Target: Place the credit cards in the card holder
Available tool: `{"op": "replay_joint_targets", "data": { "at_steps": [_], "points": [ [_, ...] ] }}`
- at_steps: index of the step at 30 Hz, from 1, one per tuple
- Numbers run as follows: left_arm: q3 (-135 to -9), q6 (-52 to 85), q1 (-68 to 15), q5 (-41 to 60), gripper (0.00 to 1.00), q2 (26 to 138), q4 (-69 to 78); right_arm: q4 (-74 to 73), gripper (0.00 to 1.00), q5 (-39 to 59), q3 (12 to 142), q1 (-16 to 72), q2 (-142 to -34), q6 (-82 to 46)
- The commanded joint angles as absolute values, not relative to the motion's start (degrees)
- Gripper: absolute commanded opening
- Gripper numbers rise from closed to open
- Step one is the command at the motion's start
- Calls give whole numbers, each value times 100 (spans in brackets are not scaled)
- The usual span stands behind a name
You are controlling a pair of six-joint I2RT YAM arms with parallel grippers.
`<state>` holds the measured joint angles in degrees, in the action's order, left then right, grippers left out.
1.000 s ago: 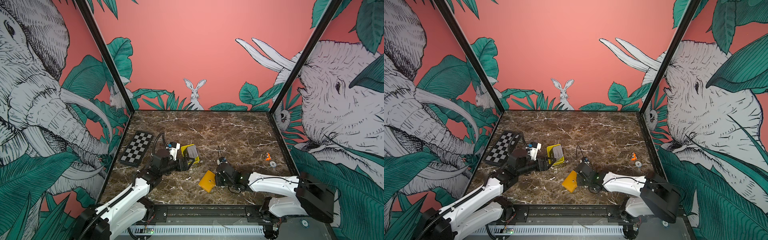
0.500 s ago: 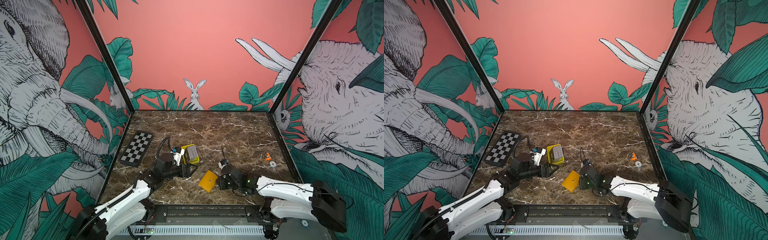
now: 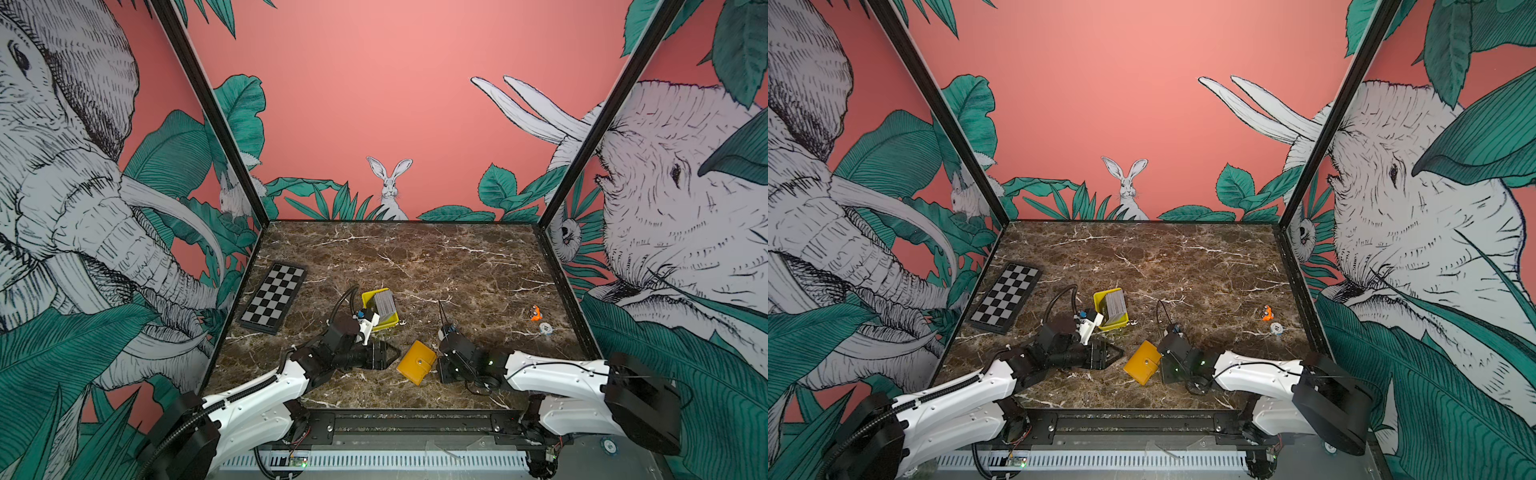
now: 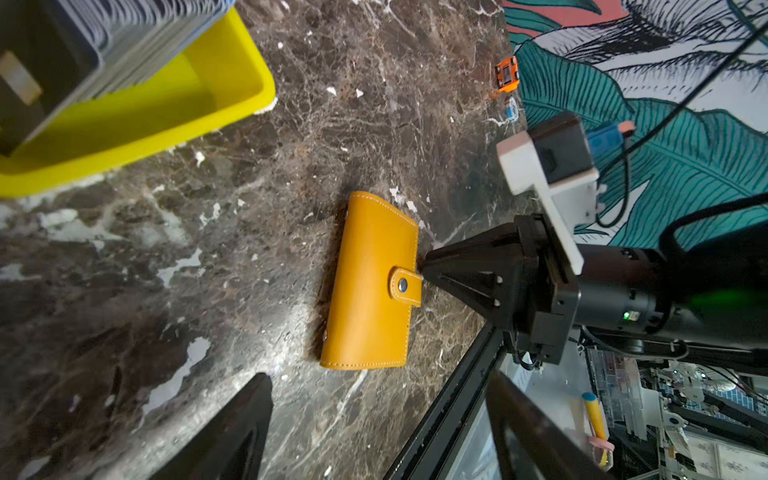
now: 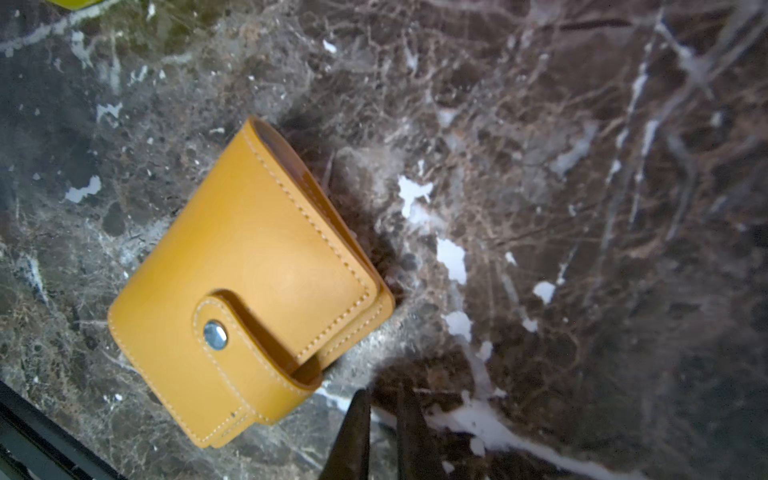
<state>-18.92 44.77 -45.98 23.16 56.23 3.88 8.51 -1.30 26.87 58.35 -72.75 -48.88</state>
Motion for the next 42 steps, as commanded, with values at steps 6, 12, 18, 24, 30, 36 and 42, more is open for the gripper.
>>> {"op": "replay_joint_targets", "data": {
  "at_steps": [6, 12, 18, 24, 30, 36, 42],
  "points": [
    [-1625, 4919, -4928, 2011, 80, 5796, 967, 282, 12, -387, 2918, 5715, -7765, -4857],
    [-1585, 5257, -5007, 1974, 72, 6252, 1352, 162, 11, -317, 3241, 5574, -7998, -4617],
    [-1434, 5467, -5111, 1895, 69, 6455, 1856, 91, 14, -92, 2965, 5582, -7441, -4556],
    [-1506, 5459, -5132, 1912, 69, 6645, 1845, 246, 17, 51, 2570, 5799, -6818, -4912],
    [-1664, 5456, -5137, 2064, 68, 7045, 1933, 95, 19, 137, 2378, 6086, -6842, -5346],
    [-1662, 5580, -5142, 2206, 66, 7229, 2249, -17, 20, 114, 2436, 6126, -7038, -5394],
    [-1626, 5631, -5181, 2179, 66, 7296, 2303, 36, 23, 13, 2447, 6126, -7176, -5486]
  ]
}}
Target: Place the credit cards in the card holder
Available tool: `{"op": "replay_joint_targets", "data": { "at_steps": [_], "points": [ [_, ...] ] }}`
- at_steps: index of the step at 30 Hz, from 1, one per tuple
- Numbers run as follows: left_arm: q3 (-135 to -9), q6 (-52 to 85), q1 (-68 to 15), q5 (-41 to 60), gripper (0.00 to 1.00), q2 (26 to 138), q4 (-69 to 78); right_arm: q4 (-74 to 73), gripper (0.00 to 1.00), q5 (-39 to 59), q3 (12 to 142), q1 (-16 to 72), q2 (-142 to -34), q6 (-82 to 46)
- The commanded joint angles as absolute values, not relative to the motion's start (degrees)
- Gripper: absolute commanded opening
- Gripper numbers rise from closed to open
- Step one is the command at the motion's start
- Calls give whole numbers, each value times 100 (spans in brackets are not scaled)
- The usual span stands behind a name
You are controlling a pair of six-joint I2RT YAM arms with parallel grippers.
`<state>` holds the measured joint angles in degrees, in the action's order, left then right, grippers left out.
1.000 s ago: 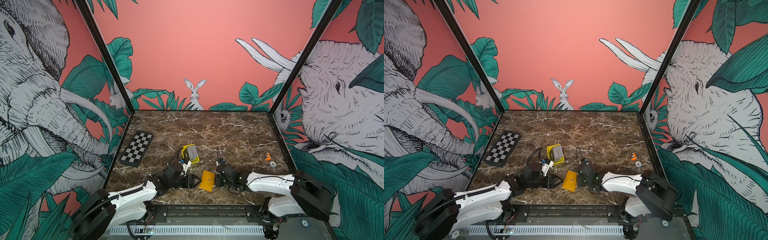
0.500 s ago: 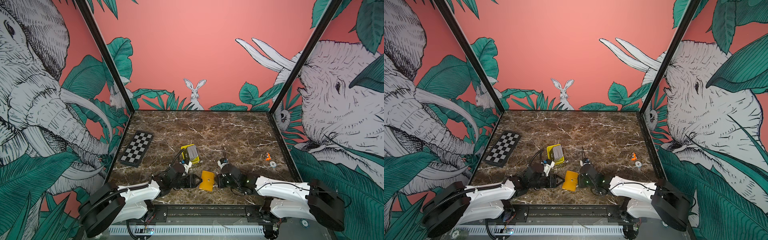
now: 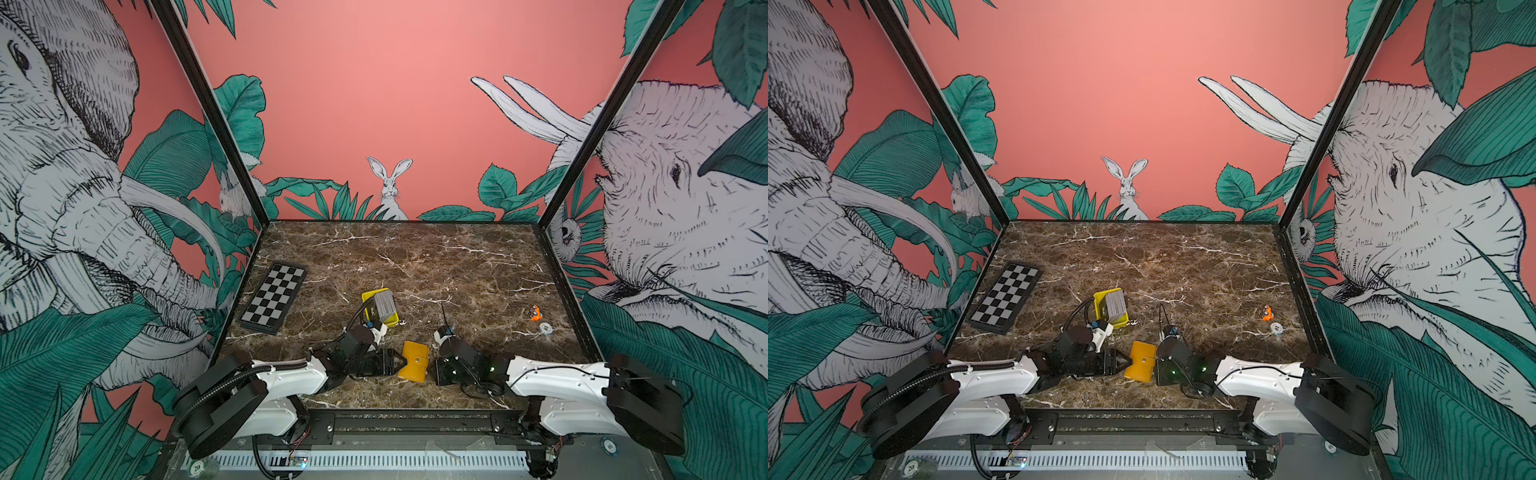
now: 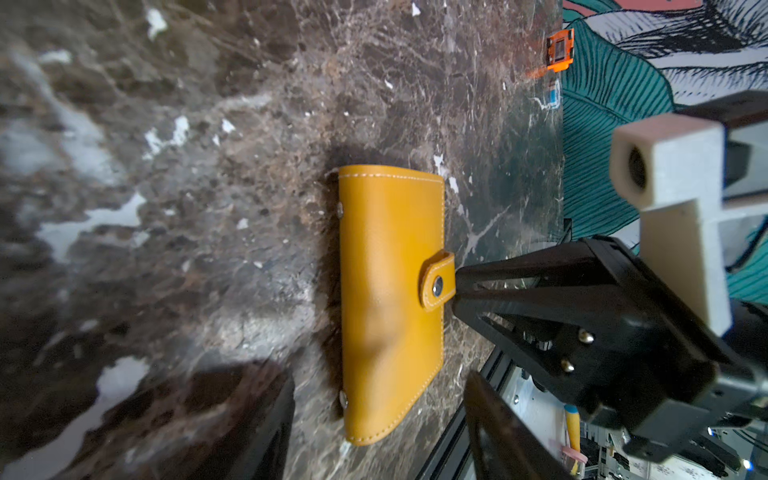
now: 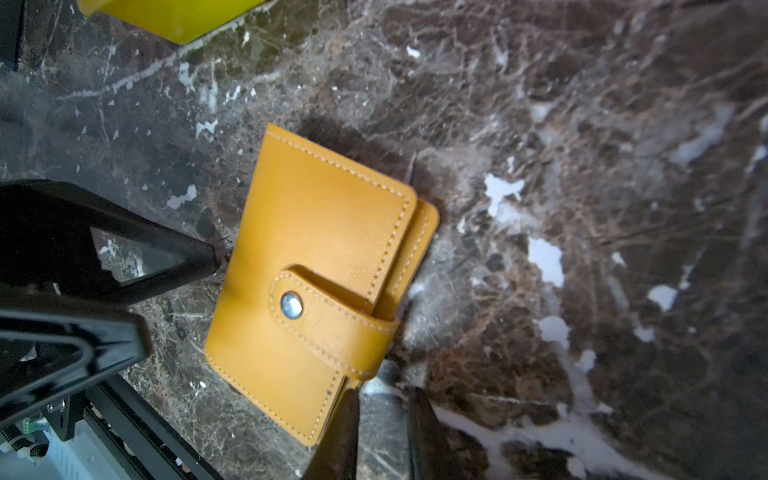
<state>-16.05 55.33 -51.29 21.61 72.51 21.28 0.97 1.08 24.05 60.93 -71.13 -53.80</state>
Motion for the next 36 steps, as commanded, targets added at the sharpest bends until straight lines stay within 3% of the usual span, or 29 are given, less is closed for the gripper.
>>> {"op": "replay_joint_targets", "data": {
  "at_steps": [1, 22, 36],
  "points": [
    [-1625, 5646, -5194, 2188, 65, 7332, 2348, 56, 23, -12, 2448, 6126, -7178, -5495],
    [-1731, 6037, -5322, 2398, 67, 8120, 3561, 88, 17, -378, 2416, 6122, -7484, -5558],
    [-1731, 6112, -5329, 2470, 60, 7899, 3642, 63, 16, -408, 2397, 6117, -7638, -5515]
  ]
}}
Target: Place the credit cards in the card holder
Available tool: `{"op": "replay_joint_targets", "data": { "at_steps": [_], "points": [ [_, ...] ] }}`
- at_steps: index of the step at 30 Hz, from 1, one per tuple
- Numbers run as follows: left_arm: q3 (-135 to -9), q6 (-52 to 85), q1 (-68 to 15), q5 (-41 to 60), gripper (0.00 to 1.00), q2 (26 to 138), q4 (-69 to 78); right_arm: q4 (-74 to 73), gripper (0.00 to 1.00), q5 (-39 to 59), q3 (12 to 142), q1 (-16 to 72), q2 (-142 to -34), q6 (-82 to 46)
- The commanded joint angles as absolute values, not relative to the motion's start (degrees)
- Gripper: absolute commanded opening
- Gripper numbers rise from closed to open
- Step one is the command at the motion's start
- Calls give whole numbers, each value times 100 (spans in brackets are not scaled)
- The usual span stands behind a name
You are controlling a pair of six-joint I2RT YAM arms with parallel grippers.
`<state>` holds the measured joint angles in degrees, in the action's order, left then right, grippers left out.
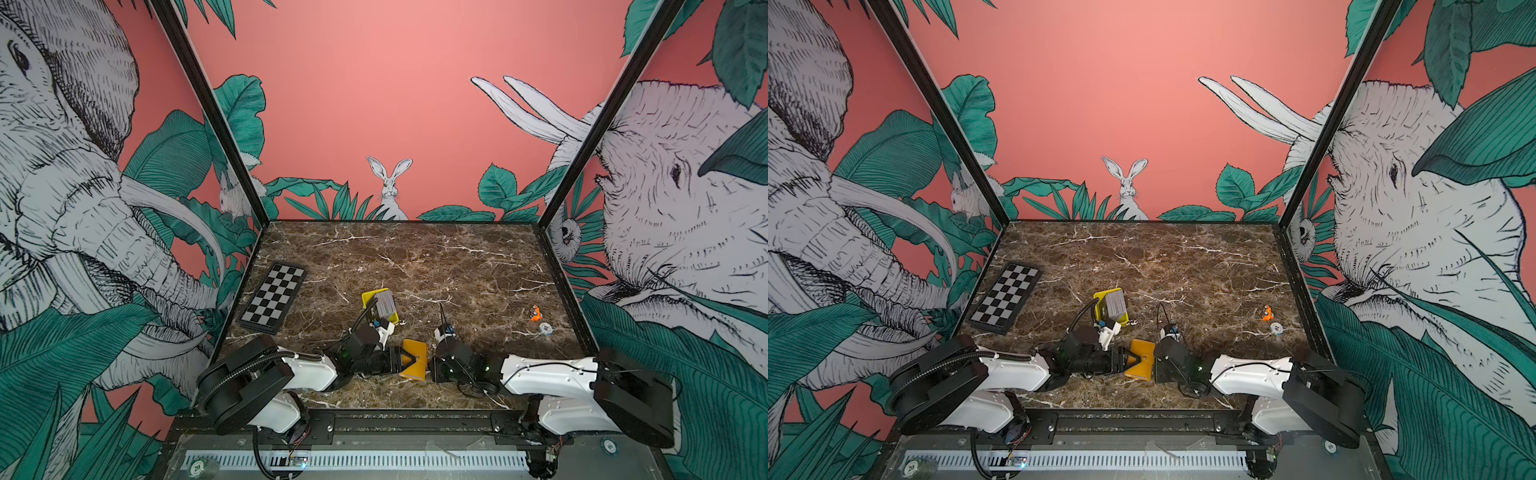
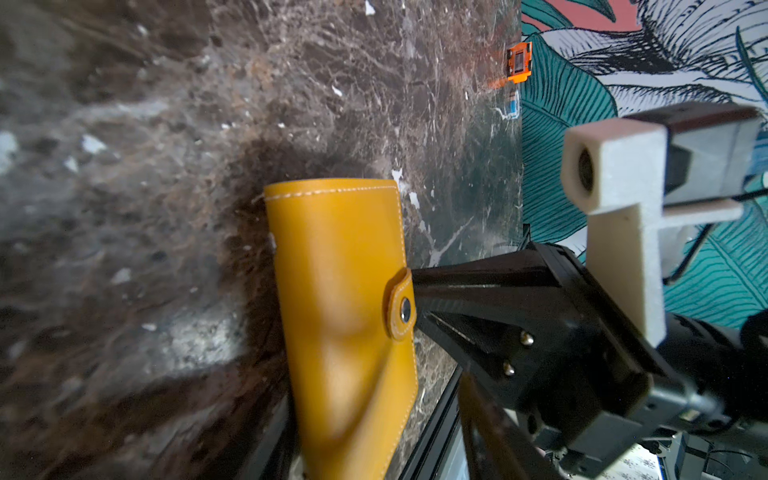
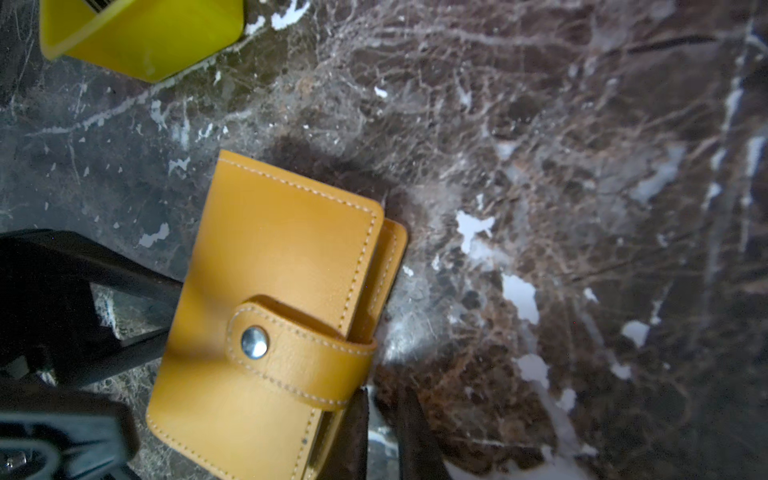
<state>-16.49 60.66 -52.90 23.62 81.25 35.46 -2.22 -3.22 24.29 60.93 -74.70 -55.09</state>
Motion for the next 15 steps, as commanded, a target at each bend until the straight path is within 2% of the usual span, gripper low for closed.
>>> {"op": "replay_joint_targets", "data": {
  "at_steps": [1, 8, 15],
  "points": [
    [-1731, 6098, -5327, 2463, 60, 7852, 3575, 62, 16, -406, 2393, 6117, -7652, -5511],
    [-1758, 6029, -5326, 2365, 51, 7570, 3175, 68, 16, -405, 2391, 6119, -7667, -5498],
    [-1793, 6074, -5326, 2383, 39, 7766, 3254, 96, 15, -399, 2400, 6117, -7638, -5493]
  ]
}}
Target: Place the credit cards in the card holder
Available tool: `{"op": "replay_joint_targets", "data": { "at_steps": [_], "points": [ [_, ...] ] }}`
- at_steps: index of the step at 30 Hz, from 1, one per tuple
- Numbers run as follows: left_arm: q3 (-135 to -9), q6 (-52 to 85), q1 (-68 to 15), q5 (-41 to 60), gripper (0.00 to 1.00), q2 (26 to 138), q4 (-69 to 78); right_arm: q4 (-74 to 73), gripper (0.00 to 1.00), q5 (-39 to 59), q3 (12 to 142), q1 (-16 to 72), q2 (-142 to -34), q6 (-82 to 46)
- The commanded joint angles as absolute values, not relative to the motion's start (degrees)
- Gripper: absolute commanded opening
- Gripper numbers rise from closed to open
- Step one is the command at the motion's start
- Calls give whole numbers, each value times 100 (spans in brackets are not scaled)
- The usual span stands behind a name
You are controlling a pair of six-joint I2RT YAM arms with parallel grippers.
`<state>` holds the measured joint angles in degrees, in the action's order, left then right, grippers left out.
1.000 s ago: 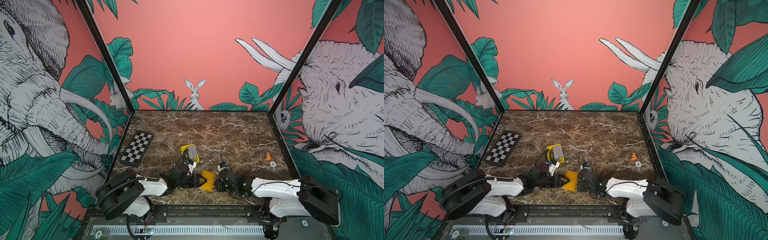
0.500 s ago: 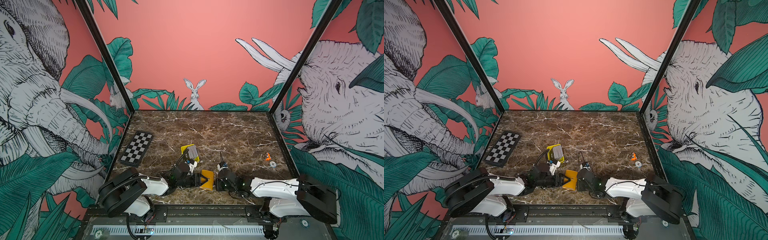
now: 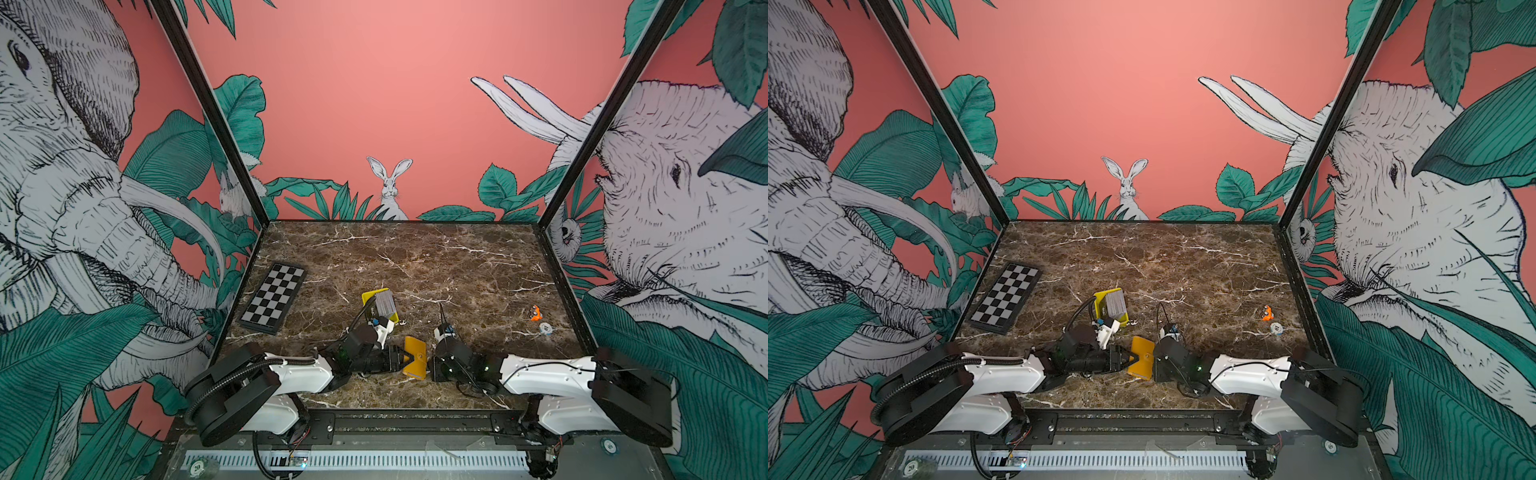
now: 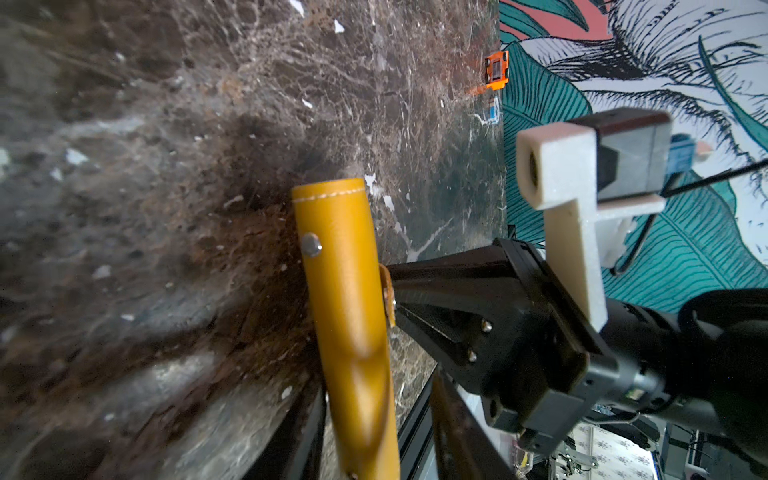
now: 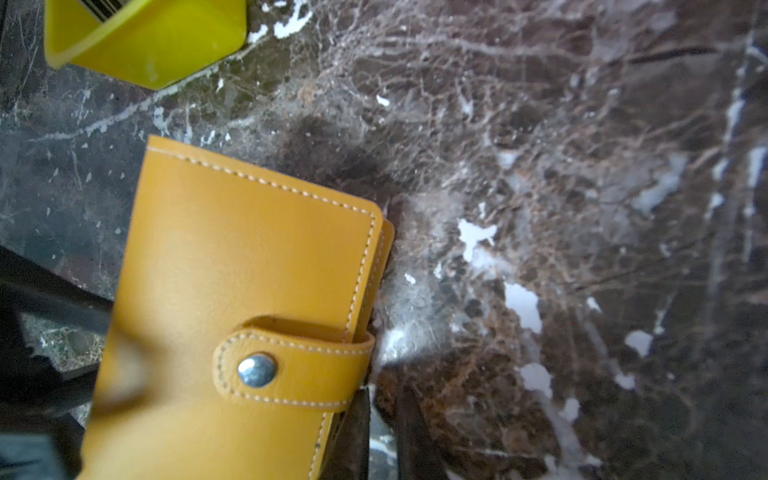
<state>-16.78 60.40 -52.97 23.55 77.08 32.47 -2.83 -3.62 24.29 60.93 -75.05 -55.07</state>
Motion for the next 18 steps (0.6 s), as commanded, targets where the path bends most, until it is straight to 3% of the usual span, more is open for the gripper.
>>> {"op": "replay_joint_targets", "data": {
  "at_steps": [1, 7, 18],
  "points": [
    [-1796, 6091, -5327, 2387, 37, 7802, 3291, 104, 15, -398, 2395, 6117, -7625, -5495],
    [-1809, 6075, -5326, 2349, 23, 7853, 3300, 135, 15, -414, 2382, 6118, -7576, -5503],
    [-1898, 5974, -5335, 2312, 11, 7790, 3182, 278, 15, -413, 2501, 6118, -7415, -5458]
  ]
}}
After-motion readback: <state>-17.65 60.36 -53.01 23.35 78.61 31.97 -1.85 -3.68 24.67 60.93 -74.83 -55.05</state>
